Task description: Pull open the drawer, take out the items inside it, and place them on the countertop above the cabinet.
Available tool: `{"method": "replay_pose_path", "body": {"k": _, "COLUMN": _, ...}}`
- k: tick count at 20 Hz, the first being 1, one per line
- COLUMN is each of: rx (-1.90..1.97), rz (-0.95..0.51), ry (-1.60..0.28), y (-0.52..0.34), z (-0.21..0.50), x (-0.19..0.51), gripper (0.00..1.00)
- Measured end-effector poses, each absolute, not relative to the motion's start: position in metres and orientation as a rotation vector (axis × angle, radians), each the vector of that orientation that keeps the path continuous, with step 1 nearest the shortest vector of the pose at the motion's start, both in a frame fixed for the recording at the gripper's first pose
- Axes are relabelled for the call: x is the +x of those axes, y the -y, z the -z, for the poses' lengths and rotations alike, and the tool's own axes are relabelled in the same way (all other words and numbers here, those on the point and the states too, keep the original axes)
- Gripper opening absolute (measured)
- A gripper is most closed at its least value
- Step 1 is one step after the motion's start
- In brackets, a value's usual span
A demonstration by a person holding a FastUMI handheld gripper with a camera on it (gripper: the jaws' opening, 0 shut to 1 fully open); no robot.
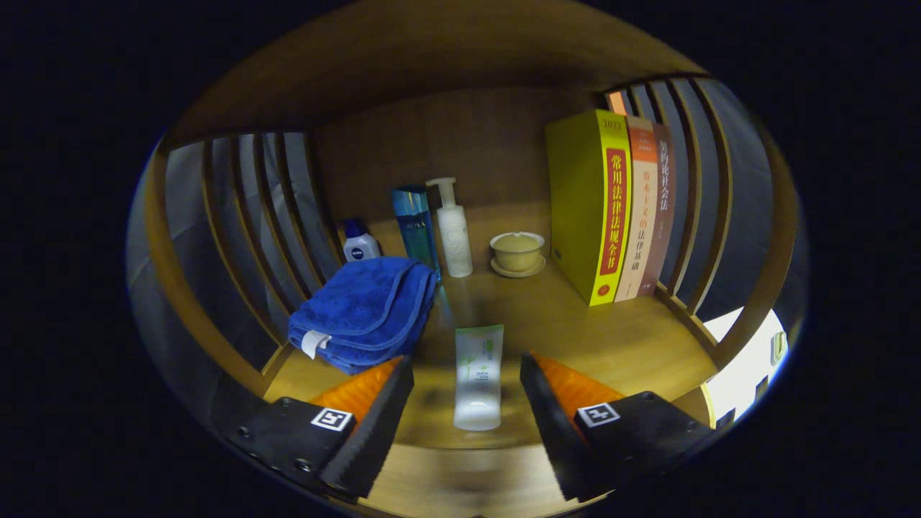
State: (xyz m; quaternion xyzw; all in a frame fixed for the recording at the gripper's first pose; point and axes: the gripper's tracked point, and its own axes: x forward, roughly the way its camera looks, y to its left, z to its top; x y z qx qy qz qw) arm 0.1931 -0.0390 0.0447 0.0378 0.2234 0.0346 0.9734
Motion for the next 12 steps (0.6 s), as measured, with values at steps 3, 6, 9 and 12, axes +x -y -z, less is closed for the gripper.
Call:
{"method": "replay_pose_path", "body": {"k": 3, "rx": 0.088, "rz": -0.074, "ry": -0.423, "y": 0.036, "z": -0.051, "x": 0.173, "gripper": 0.99}}
{"method": "replay_pose_path", "body": {"k": 6, "rx": 0.098, "rz": -0.076, "ry": -0.393, "y": 0.033, "z": -0.056, "x": 0.142, "gripper": 0.99}}
{"method": "replay_pose_path", "body": {"k": 9, "rx": 0.091, "rz": -0.071, "ry": -0.360, "y": 0.031, "z": -0.057, "x": 0.111, "gripper": 0.99}}
{"method": "replay_pose_path", "body": {"k": 12, "rx": 0.093, "rz": -0.072, "ry": -0.346, "y": 0.028, "z": -0.056, "x": 0.081, "gripper": 0.99}}
